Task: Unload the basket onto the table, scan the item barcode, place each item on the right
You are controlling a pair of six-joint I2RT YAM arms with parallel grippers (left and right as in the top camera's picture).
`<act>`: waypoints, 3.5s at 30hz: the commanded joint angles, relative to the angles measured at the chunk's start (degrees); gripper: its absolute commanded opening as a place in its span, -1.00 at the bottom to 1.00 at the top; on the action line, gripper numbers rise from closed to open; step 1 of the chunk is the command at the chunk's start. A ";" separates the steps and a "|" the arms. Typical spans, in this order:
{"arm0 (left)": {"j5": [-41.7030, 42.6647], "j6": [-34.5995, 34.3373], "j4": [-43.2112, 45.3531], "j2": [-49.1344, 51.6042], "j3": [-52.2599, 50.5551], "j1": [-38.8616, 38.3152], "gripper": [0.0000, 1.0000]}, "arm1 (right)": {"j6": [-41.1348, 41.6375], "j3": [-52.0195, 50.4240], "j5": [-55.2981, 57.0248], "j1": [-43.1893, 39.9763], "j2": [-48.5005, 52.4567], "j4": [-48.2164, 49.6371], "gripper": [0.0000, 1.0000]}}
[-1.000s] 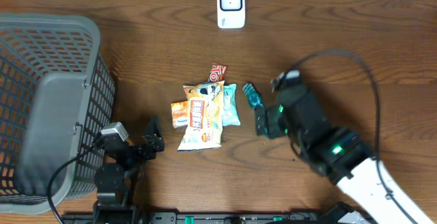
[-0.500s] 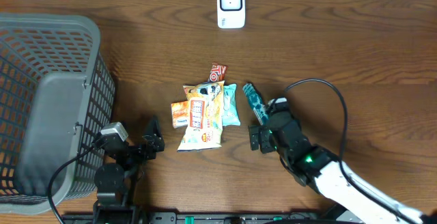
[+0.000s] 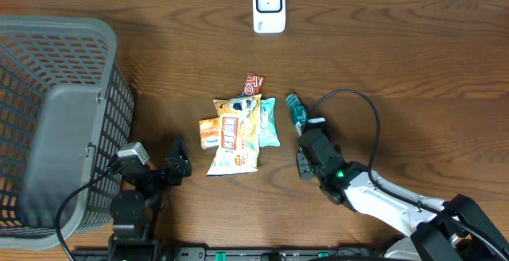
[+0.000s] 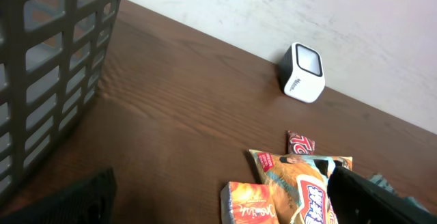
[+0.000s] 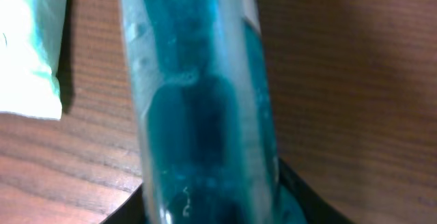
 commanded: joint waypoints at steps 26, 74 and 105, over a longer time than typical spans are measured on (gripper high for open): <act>0.13 -0.55 -1.88 0.00 -1.01 0.24 0.96 | -19.91 2.89 -41.33 -2.99 -34.21 -21.11 -0.98; 0.13 -0.55 -1.88 0.00 -1.01 0.24 0.96 | -28.92 5.55 -18.80 -3.96 -9.14 29.79 -0.98; 0.13 -0.55 -1.88 0.00 -1.01 0.24 0.96 | -71.34 60.98 14.19 -11.10 48.76 45.00 -0.98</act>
